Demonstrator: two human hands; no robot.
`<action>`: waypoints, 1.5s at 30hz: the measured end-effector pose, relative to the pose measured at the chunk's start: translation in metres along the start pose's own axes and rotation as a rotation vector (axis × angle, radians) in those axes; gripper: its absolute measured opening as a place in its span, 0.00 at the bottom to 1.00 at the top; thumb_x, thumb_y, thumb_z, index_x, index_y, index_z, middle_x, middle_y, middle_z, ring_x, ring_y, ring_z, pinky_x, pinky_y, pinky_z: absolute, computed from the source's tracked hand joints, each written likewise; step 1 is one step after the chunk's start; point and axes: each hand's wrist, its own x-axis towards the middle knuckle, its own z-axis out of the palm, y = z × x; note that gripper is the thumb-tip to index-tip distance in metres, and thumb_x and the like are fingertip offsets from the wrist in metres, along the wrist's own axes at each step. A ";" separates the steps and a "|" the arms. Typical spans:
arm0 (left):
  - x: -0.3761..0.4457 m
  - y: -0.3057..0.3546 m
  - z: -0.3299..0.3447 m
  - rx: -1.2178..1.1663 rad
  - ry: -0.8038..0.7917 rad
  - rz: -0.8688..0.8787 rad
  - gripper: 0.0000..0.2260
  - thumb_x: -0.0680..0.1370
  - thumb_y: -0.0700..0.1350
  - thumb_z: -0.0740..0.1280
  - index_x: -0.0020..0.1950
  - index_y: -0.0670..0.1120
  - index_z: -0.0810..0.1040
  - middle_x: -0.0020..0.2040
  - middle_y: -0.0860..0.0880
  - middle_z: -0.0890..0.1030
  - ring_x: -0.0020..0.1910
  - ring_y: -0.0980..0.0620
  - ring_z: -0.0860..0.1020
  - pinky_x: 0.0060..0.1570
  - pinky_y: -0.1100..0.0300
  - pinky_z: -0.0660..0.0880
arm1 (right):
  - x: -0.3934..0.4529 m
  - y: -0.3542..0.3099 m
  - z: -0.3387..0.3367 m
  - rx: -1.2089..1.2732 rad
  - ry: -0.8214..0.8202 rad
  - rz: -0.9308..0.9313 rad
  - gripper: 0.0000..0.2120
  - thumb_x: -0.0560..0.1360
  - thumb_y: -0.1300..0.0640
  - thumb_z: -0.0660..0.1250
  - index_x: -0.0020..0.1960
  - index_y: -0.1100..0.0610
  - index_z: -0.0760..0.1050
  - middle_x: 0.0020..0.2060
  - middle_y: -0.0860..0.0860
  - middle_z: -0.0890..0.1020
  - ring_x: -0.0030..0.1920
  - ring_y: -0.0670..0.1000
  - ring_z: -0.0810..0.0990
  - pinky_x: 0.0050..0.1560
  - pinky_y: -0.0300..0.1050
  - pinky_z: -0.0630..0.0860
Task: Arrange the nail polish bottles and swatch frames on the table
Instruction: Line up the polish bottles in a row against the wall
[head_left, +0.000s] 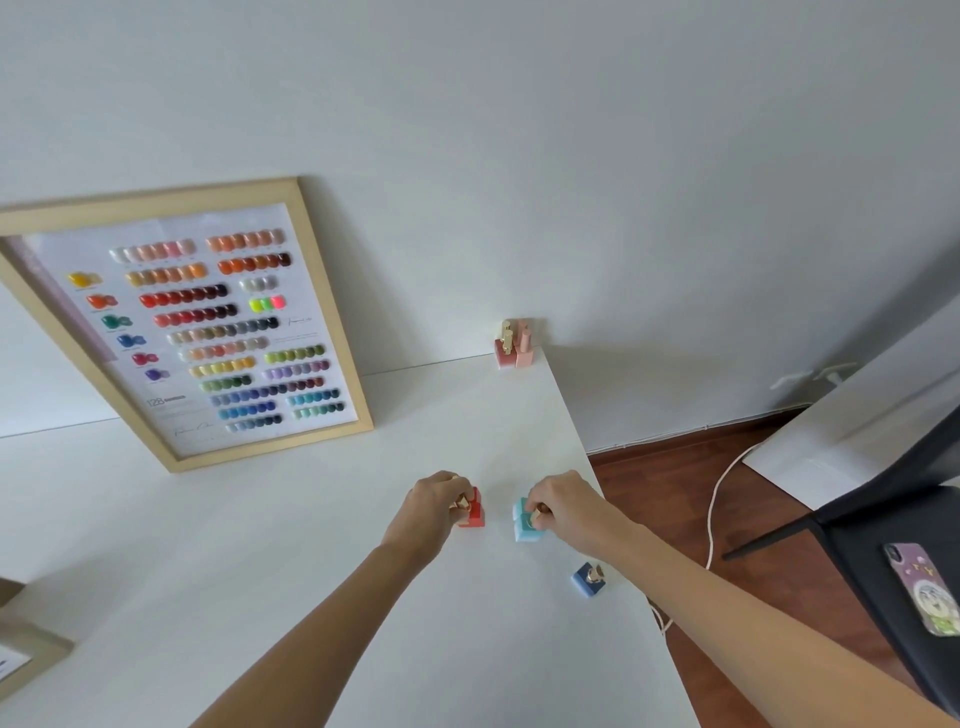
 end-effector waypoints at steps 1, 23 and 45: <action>0.007 -0.002 -0.006 0.003 0.022 -0.002 0.06 0.74 0.36 0.69 0.49 0.43 0.81 0.49 0.46 0.81 0.42 0.52 0.75 0.45 0.65 0.70 | 0.008 -0.002 -0.006 0.006 0.010 -0.016 0.10 0.73 0.65 0.64 0.51 0.62 0.81 0.48 0.58 0.83 0.48 0.56 0.78 0.50 0.48 0.75; 0.206 -0.030 -0.038 -0.042 0.099 -0.097 0.07 0.74 0.33 0.67 0.50 0.40 0.80 0.50 0.42 0.80 0.46 0.42 0.79 0.48 0.49 0.77 | 0.224 0.016 -0.093 -0.179 0.127 -0.055 0.12 0.74 0.69 0.61 0.54 0.63 0.79 0.51 0.59 0.82 0.53 0.56 0.67 0.60 0.50 0.68; 0.234 -0.031 -0.020 -0.076 0.256 -0.127 0.18 0.74 0.32 0.66 0.60 0.43 0.66 0.49 0.42 0.78 0.44 0.40 0.77 0.42 0.46 0.77 | 0.246 0.015 -0.077 -0.328 0.231 -0.087 0.11 0.75 0.68 0.56 0.51 0.63 0.75 0.48 0.57 0.78 0.42 0.54 0.64 0.44 0.44 0.51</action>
